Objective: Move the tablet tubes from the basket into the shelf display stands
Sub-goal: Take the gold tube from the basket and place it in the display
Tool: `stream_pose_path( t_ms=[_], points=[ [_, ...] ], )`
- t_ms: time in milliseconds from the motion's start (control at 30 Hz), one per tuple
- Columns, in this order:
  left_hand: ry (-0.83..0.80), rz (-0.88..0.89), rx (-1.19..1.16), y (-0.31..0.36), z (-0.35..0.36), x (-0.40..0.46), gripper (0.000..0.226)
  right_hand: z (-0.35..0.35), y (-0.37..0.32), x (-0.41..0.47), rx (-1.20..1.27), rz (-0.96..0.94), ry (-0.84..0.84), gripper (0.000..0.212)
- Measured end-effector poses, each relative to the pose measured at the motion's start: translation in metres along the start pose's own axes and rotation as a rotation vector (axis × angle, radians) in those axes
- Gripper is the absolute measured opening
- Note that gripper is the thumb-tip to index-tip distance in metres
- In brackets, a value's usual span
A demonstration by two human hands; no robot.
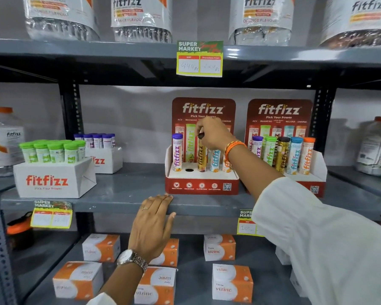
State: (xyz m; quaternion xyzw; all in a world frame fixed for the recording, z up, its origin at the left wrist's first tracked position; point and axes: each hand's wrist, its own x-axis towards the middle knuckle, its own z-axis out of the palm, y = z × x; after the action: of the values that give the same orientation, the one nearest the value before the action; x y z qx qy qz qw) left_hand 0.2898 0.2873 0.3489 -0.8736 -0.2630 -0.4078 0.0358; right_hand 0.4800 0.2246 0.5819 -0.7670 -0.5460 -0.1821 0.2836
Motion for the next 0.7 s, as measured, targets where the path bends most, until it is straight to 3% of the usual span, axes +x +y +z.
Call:
stream_pose_path(
  t_ms=[300, 700],
  points=[
    [0.02, 0.003, -0.004, -0.0018, 0.003, -0.0003, 0.047, -0.0013, -0.0088, 0.0035, -0.003, 0.004, -0.063, 0.016],
    [0.027, 0.01, 0.004, -0.006, 0.0064, -0.001, 0.048, 0.0024, -0.0016, 0.0087, -0.035, 0.036, -0.063, 0.025]
  ],
)
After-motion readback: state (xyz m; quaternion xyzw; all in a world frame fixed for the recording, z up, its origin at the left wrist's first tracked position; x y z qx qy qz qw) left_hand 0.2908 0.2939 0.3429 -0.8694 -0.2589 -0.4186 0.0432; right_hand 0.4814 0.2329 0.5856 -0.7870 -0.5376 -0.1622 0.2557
